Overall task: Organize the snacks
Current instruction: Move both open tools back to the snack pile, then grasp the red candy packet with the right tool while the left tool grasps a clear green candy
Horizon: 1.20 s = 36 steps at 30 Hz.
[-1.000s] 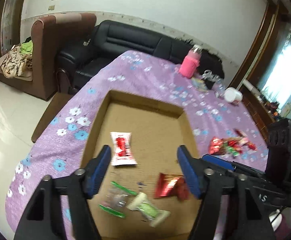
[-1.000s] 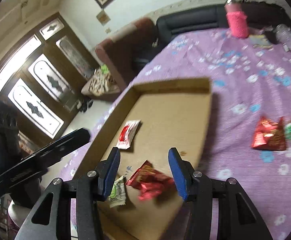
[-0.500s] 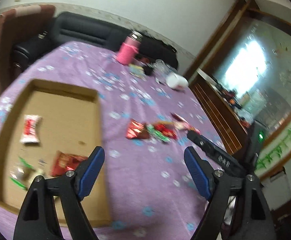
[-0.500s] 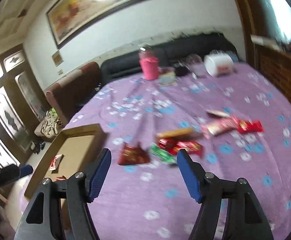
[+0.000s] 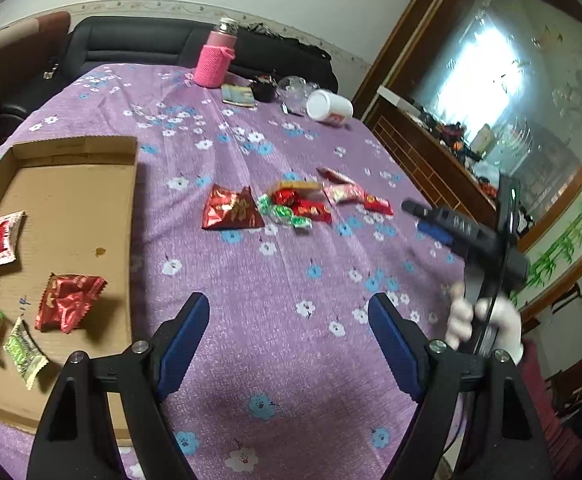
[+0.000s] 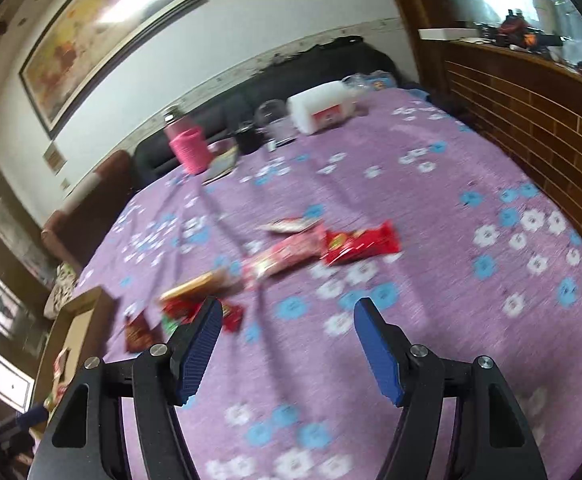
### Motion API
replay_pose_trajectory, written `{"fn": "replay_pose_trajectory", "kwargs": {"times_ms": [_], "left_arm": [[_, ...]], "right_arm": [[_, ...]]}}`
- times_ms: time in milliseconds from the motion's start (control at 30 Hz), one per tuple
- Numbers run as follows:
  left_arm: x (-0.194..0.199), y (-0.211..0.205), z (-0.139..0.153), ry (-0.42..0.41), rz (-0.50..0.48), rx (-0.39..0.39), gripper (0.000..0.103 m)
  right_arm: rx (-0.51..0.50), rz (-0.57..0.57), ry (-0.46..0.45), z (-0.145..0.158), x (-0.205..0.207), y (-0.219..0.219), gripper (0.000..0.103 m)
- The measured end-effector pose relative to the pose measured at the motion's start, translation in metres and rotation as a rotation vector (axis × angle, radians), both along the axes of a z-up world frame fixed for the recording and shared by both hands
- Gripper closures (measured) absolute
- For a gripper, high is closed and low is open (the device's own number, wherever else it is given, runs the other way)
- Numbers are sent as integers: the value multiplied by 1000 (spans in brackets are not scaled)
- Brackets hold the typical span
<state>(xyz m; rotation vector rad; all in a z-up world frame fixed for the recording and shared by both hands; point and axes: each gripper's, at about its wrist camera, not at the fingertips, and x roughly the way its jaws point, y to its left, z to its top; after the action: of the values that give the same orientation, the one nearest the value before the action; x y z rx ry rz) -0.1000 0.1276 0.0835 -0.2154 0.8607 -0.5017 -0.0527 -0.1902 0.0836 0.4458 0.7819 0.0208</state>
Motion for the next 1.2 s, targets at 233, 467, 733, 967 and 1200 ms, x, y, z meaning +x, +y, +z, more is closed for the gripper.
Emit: {"fn": "replay_pose_trajectory", "kwargs": {"times_ms": [233, 467, 733, 967, 1200], "left_arm": [[6, -7, -12, 20, -25, 6, 22], [7, 0, -18, 26, -34, 4, 22], [1, 5, -17, 33, -23, -11, 22], [-6, 23, -12, 11, -1, -29, 22], [-8, 25, -17, 23, -11, -54, 22]], "right_arm": [[26, -3, 56, -11, 53, -19, 31], [-11, 101, 87, -14, 99, 15, 31], [-129, 317, 154, -20, 144, 120, 38], [-83, 485, 290, -43, 126, 136, 62], [-101, 475, 288, -18, 56, 84, 62]]}}
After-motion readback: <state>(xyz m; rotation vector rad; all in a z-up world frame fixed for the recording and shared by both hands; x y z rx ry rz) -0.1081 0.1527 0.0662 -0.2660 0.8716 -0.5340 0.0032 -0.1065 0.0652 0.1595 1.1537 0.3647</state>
